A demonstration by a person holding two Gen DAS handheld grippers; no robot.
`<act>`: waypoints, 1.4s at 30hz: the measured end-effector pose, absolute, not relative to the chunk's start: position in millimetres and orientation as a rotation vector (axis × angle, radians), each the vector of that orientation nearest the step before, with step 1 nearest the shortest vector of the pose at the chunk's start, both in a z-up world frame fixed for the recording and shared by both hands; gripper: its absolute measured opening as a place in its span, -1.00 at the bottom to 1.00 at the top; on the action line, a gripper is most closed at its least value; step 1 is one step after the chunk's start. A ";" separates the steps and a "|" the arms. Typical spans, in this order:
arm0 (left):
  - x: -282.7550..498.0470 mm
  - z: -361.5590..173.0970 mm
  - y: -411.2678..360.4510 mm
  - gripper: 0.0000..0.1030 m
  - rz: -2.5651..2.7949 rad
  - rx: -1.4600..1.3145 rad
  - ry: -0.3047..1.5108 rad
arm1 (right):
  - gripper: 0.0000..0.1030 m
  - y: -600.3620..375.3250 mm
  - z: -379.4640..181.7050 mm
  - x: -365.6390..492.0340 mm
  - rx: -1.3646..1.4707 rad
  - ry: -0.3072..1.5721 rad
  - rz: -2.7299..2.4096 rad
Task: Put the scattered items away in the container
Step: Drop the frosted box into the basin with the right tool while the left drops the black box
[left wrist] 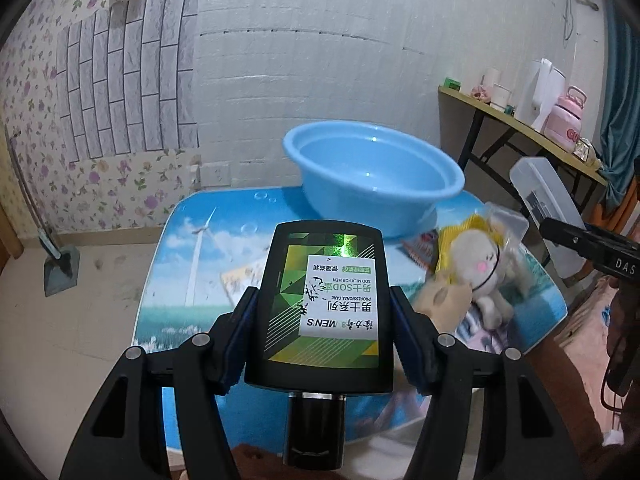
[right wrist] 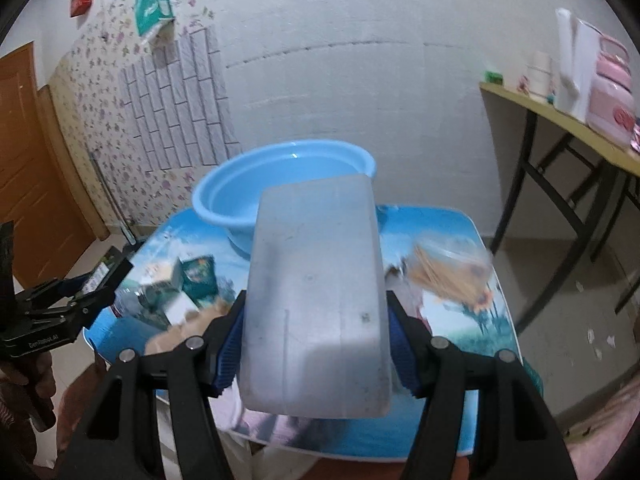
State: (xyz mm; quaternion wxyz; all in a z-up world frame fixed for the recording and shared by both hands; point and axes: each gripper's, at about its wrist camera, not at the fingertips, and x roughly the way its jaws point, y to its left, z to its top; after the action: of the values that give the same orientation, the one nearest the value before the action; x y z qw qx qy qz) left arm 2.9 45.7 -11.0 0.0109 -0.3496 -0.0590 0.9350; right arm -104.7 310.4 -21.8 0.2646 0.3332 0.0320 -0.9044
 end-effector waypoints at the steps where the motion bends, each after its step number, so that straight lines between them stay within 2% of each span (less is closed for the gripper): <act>1: -1.9 -7.9 46.4 0.20 2.912 -1.085 -0.180 | 0.20 307.8 -17.8 -107.7 0.887 0.092 -2.442; 5: -19.6 1.0 48.6 0.20 2.872 -1.053 -0.229 | 0.20 301.0 -4.0 -124.9 0.855 0.079 -2.420; 17: -110.0 15.2 73.3 0.20 2.882 -0.997 -0.129 | 0.20 268.4 -7.7 -190.8 0.871 0.077 -2.369; 28: -182.7 -10.5 75.1 0.21 2.834 -1.092 -0.139 | 0.20 244.3 -25.0 -248.5 0.904 0.083 -2.333; 35: -199.5 -21.6 75.8 0.20 2.793 -1.094 -0.095 | 0.18 237.2 -41.4 -272.8 0.991 0.084 -2.344; 42: -198.1 -23.5 70.4 0.21 2.769 -1.100 -0.049 | 0.18 218.5 -49.5 -275.7 1.002 0.199 -2.354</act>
State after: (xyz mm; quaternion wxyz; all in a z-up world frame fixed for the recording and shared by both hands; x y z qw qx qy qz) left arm -198.1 70.4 -23.5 0.0806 -0.3678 -0.0165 0.9262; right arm -275.7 218.5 -49.5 0.2836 0.3744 0.0745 -0.8797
